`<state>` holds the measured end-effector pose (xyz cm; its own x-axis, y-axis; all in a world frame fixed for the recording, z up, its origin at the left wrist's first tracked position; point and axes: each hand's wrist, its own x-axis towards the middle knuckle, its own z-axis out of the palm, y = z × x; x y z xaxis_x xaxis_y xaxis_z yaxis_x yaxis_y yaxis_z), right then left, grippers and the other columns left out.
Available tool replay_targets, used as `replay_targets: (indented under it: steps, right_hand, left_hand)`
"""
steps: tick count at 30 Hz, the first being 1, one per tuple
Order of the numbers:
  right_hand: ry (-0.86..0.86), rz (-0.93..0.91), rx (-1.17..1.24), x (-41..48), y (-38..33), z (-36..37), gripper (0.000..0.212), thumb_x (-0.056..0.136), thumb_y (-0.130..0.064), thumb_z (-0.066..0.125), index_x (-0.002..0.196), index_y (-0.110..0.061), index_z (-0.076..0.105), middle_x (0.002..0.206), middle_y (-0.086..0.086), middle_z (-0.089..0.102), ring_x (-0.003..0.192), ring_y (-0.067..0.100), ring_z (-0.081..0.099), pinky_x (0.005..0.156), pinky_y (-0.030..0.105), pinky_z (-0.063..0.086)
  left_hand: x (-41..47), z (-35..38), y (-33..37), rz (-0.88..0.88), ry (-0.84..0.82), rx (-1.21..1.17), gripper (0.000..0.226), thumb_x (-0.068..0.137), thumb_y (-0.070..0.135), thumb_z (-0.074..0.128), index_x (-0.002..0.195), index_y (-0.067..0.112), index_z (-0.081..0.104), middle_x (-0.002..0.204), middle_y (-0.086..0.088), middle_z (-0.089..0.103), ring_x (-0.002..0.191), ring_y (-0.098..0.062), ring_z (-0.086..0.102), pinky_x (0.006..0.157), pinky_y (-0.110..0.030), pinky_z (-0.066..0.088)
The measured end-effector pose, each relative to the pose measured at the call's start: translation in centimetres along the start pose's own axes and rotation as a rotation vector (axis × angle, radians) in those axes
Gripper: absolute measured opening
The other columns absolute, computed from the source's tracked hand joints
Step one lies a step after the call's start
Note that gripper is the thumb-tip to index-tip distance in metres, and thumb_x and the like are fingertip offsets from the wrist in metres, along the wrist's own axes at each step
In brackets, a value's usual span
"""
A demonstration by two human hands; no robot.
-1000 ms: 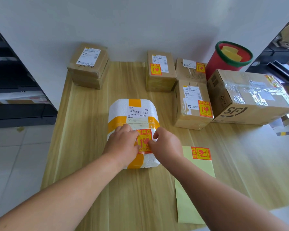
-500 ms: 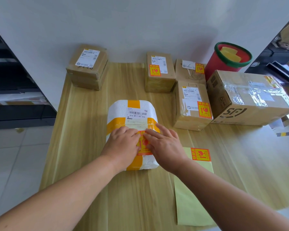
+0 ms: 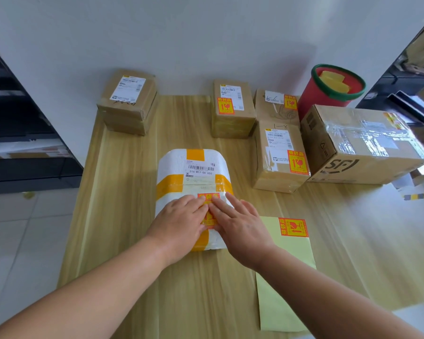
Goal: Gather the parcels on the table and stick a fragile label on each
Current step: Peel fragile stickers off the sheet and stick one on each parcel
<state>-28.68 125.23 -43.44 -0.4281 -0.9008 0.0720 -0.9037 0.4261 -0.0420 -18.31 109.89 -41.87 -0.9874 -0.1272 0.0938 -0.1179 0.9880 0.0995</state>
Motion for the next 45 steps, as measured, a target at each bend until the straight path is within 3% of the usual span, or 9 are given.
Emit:
replay_targets:
  steps: [5,9,16,21,26,32,39,42,45]
  right_hand:
    - [0.016,0.023,0.01,-0.2,-0.3,0.3,0.049,0.092,-0.038,0.035,0.131,-0.019,0.057,0.139,-0.001,0.055,0.127,0.028,0.052,0.096,0.043,0.049]
    - [0.098,0.008,0.019,-1.7,-0.6,0.7,0.048,0.094,-0.033,0.036,0.133,-0.011,0.056,0.143,0.006,0.05,0.134,0.026,0.044,0.108,0.039,0.037]
    - [0.014,-0.041,-0.073,-3.4,-1.3,1.8,0.057,0.093,-0.034,0.035,0.142,-0.006,0.042,0.151,0.01,0.037,0.14,0.026,0.032,0.112,0.04,0.03]
    - [0.047,-0.065,-0.066,-5.3,-1.8,1.3,0.058,0.092,-0.034,0.042,0.143,-0.006,0.038,0.153,0.012,0.032,0.142,0.027,0.03,0.112,0.04,0.023]
    - [-0.044,-0.047,-0.104,-5.9,-1.7,1.5,0.059,0.092,-0.036,0.035,0.144,-0.008,0.037,0.153,0.009,0.033,0.141,0.026,0.031,0.11,0.04,0.022]
    - [-0.076,0.093,-0.075,-6.5,-2.1,0.5,0.061,0.092,-0.039,0.035,0.145,-0.008,0.036,0.151,0.009,0.035,0.14,0.024,0.033,0.115,0.033,0.013]
    - [-0.113,0.166,0.009,-6.2,-2.4,0.4,0.064,0.088,-0.044,0.035,0.141,-0.008,0.044,0.145,0.009,0.045,0.131,0.021,0.047,0.107,0.037,0.037]
    - [-0.054,0.214,0.161,-5.2,-2.6,-0.2,0.069,0.094,-0.047,0.039,0.151,-0.015,0.02,0.158,0.01,0.014,0.142,0.014,0.02,0.114,0.032,0.017]
    - [-0.095,0.204,0.154,-3.5,-2.6,-0.3,0.078,0.094,-0.047,0.047,0.153,-0.023,0.002,0.159,0.006,-0.009,0.144,0.013,-0.004,0.115,0.03,0.003]
  left_hand:
    - [-0.2,0.1,-0.2,0.047,0.035,0.017,0.046,0.065,0.037,0.085,0.102,0.014,0.074,0.111,-0.003,0.071,0.101,-0.022,0.068,0.079,-0.038,0.056]
    - [-1.6,0.4,-0.4,0.191,0.044,0.022,0.041,0.084,0.03,0.044,0.111,0.015,0.071,0.12,-0.003,0.067,0.111,-0.022,0.064,0.087,-0.039,0.053]
    - [-2.5,0.5,-0.5,0.275,-0.052,0.046,0.054,0.068,0.027,0.078,0.12,0.016,0.066,0.126,-0.003,0.063,0.116,-0.021,0.061,0.091,-0.037,0.05]
    - [-4.1,0.8,-1.1,0.332,-0.065,0.092,0.055,0.082,0.021,0.037,0.137,0.017,0.044,0.138,-0.003,0.054,0.127,-0.023,0.052,0.1,-0.043,0.042]
    - [-4.0,0.7,-1.1,0.346,-0.115,0.12,0.057,0.079,0.021,0.034,0.13,0.016,0.058,0.135,-0.004,0.057,0.123,-0.022,0.055,0.097,-0.042,0.045]
    - [-4.8,0.4,-1.7,0.269,-0.103,0.146,0.057,0.083,0.032,0.035,0.135,0.013,0.047,0.139,-0.009,0.052,0.129,-0.029,0.048,0.104,-0.044,0.032]
    - [-4.8,-0.5,-2.2,0.187,-0.219,0.076,0.055,0.084,0.039,0.042,0.133,0.016,0.052,0.136,-0.007,0.056,0.125,-0.03,0.052,0.094,-0.047,0.048]
    - [-4.5,-0.9,-1.9,-0.022,-0.188,-0.066,0.087,0.084,0.046,0.064,0.15,0.014,0.017,0.157,-0.012,0.019,0.144,-0.03,0.019,0.109,-0.044,0.032]
    - [-4.2,-1.3,-1.7,-0.245,-0.269,-0.176,0.095,0.09,0.057,0.047,0.144,0.03,-0.026,0.148,-0.003,-0.038,0.143,-0.026,-0.024,0.118,-0.042,0.005]
